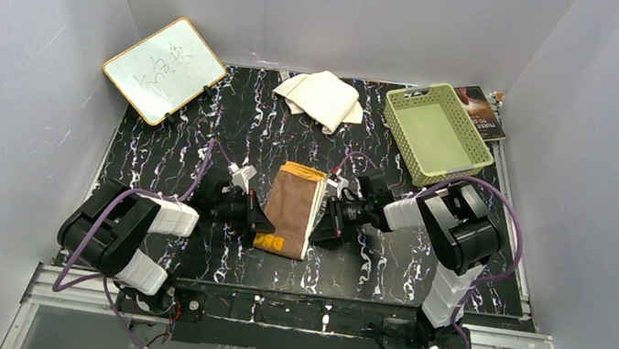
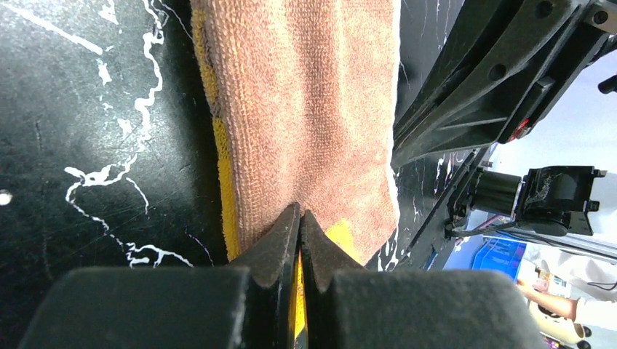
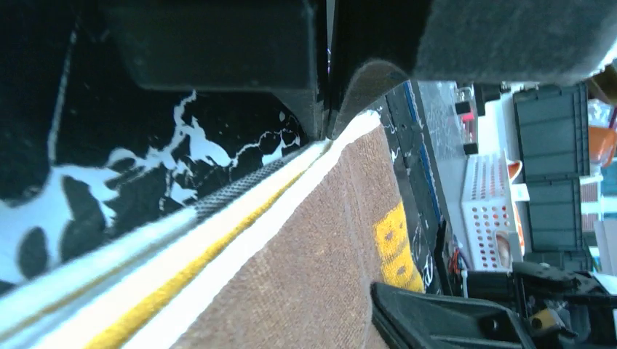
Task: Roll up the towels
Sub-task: Roll the towel at the center of the board.
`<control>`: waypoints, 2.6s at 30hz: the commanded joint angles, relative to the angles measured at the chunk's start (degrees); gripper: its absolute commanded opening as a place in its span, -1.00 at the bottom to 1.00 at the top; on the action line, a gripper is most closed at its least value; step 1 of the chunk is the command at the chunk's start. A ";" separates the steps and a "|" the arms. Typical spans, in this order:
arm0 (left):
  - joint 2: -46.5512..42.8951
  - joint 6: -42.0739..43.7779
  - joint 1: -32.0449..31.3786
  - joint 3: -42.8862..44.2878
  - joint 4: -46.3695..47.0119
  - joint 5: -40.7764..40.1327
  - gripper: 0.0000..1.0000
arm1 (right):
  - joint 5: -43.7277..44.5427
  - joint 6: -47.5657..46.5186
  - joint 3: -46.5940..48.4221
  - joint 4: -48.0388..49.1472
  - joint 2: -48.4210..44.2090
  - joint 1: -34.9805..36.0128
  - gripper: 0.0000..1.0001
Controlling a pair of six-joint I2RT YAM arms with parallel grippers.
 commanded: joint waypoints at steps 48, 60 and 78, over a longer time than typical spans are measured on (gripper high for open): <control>-27.08 1.01 14.50 13.29 -36.66 -7.61 0.54 | 79.68 -35.48 11.29 -15.20 -8.30 46.28 0.14; -28.89 3.38 18.22 14.62 -41.12 -4.71 0.54 | 67.16 -31.07 11.87 -18.23 -6.90 42.16 -0.73; -30.95 10.19 18.98 18.07 -44.26 7.63 0.52 | 12.13 -11.84 21.17 -24.71 -6.28 18.58 -0.89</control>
